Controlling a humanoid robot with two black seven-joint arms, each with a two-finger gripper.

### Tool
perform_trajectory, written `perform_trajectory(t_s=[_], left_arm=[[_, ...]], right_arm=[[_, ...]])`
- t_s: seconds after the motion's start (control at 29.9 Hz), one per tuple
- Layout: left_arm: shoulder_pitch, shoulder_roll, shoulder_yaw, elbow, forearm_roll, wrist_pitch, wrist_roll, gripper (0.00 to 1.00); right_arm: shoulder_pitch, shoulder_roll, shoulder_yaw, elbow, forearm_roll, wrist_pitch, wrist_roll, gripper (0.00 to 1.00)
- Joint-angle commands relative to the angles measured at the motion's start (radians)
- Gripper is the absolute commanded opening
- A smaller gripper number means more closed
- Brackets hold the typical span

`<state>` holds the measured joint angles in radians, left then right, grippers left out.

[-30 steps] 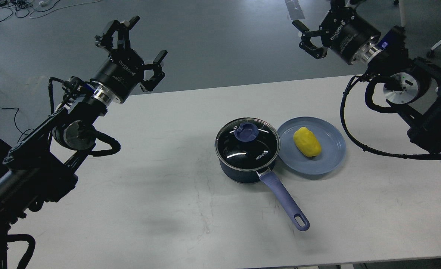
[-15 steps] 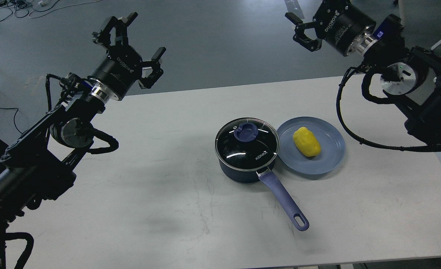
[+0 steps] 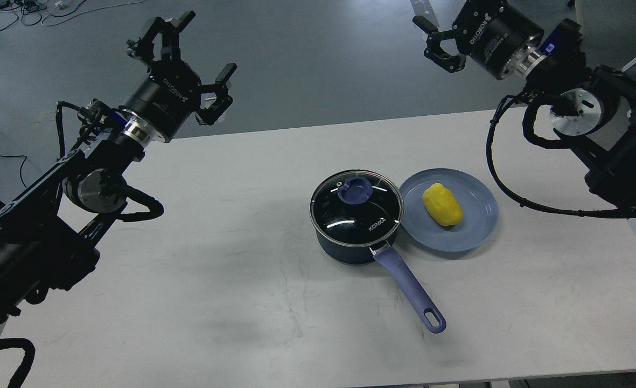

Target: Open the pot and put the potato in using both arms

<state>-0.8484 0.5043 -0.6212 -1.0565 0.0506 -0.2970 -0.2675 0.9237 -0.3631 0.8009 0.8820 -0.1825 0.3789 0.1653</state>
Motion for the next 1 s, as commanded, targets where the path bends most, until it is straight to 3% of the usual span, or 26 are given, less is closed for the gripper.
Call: perform_trajectory(t_s=[0.0,0.4,0.5,0.57,0.63,0.74,0.87,0.97], left_arm=[[0.000,-0.006,-0.002,0.000,0.000,0.039,-0.006,0.98],[0.002,-0.024,0.001,0.000,0.008,0.056,-0.009,0.98],[-0.008,-0.033,-0.003,-0.007,0.111,0.070,-0.038,0.98],[-0.018,-0.072,-0.006,-0.019,0.420,0.197,-0.149,0.98],[-0.020,-0.082,-0.005,-0.046,0.608,0.293,-0.193,0.98],[-0.012,-0.115,0.011,-0.121,0.936,0.496,-0.202,0.98],[-0.020,-0.144,0.097,-0.145,1.161,0.582,-0.207,0.98],[-0.032,-0.173,0.236,-0.139,1.480,0.680,-0.207,0.98]], right_arm=[[-0.002,0.001,0.000,-0.001,0.000,0.000,0.000,1.00],[-0.005,0.000,0.001,-0.001,0.000,-0.015,0.000,1.00],[-0.011,0.000,0.004,-0.003,0.000,-0.015,0.002,1.00],[-0.014,-0.005,0.006,-0.006,0.000,-0.017,0.003,1.00],[-0.017,-0.008,0.007,-0.006,0.000,-0.017,0.003,1.00],[-0.019,-0.022,0.017,-0.009,0.000,-0.018,0.006,1.00],[-0.020,-0.043,0.032,-0.018,0.003,-0.029,0.010,1.00],[-0.029,-0.060,0.057,-0.044,0.005,-0.048,0.010,1.00]])
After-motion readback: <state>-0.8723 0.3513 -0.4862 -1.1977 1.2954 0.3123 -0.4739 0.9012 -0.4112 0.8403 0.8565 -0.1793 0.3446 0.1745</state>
